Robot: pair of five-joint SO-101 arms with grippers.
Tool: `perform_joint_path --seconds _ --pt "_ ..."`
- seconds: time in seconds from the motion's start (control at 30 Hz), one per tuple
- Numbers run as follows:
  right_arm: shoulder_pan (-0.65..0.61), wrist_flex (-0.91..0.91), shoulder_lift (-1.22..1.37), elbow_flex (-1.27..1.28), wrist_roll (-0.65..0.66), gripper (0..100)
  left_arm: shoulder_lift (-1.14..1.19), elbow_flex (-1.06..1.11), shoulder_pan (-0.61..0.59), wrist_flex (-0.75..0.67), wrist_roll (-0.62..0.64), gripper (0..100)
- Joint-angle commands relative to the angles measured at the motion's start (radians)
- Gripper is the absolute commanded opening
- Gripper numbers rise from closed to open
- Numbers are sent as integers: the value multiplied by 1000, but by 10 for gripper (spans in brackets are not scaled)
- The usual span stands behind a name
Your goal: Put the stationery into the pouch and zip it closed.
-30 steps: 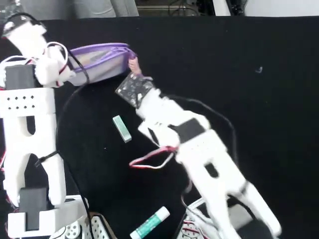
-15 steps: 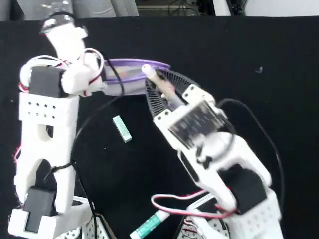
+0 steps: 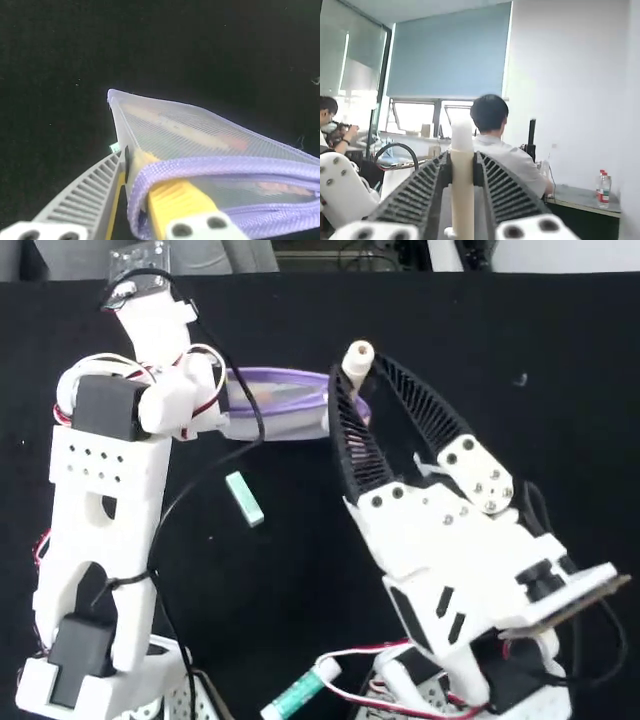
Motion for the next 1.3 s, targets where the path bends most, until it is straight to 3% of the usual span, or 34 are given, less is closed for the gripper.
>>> perform_joint_path --seconds 0.0,0.13,0.33,0.47,0.73,0.97,1.1,1.17,1.27 --pt "12 -92 -18 48 -104 11 -49 -79 12 2 -11 29" --pt "15 -157 -10 114 -206 11 -49 -73 5 -3 -11 30" --pt "18 -321 -8 194 -206 11 -49 -73 7 0 -11 30" --pt "18 -339 -7 200 -203 11 -49 -73 10 2 -11 30" --pt "18 -466 108 223 -95 11 -49 -71 12 2 -11 30" --pt "18 -575 202 321 -77 11 -49 -71 5 2 -11 30" --pt "12 -582 200 423 35 13 -48 -71 5 0 -11 30" --pt "11 -582 200 455 83 55 -44 -71 5 -2 -11 30" --pt "11 -582 200 466 71 238 -40 -71 4 -3 -11 30"
